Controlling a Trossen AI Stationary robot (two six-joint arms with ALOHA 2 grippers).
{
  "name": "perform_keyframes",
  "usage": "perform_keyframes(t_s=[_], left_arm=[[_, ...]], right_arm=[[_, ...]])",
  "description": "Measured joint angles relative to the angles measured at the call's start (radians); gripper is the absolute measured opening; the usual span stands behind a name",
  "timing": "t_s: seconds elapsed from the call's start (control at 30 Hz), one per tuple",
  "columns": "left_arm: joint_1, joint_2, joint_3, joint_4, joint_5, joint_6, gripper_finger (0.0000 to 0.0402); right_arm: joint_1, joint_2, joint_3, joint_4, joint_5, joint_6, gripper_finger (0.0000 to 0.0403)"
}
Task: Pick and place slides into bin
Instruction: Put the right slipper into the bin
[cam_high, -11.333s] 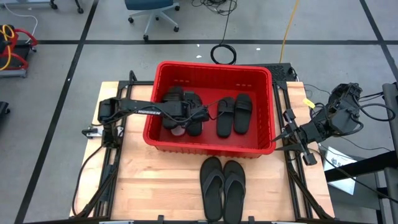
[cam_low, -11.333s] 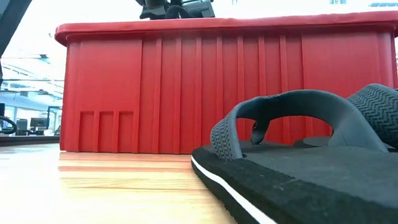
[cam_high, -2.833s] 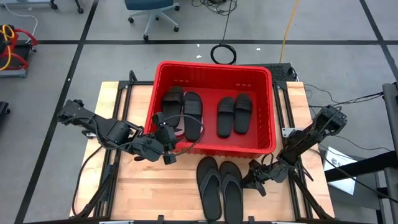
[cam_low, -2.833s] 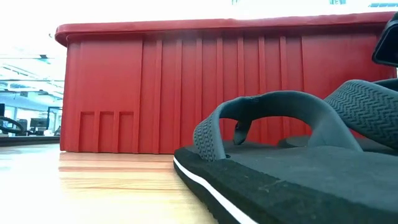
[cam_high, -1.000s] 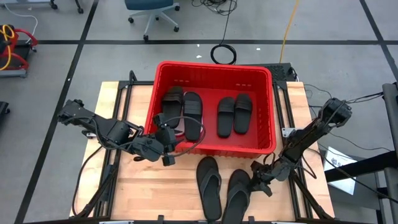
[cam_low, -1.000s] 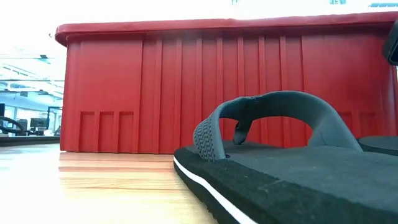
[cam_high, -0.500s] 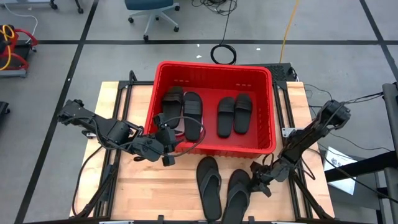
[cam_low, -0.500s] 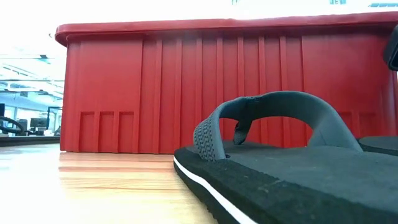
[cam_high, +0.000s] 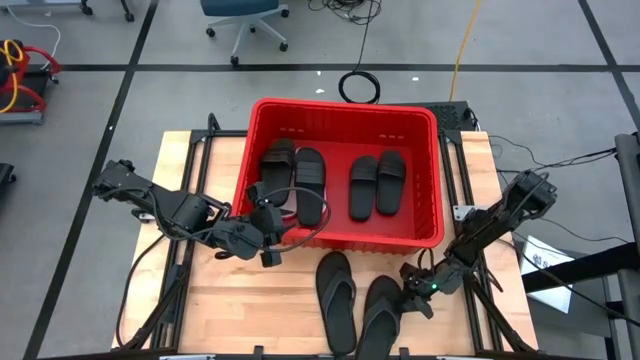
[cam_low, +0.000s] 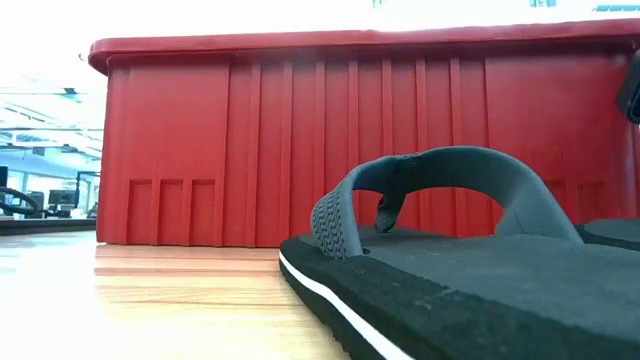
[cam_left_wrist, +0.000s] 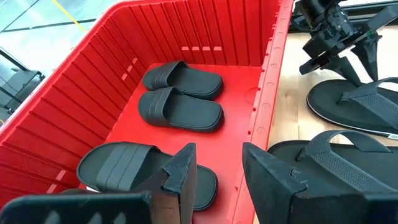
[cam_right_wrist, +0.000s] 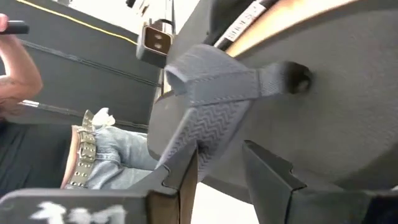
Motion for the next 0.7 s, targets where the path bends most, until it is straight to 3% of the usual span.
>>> perform_keyframes(t_s=[0.7], left_arm=[[0.000,0.000,0.000,0.000,0.000,0.000,0.0129]], right_arm=[[-0.015,0.071,0.003,0.138,0.037,-0.006,0.0111]])
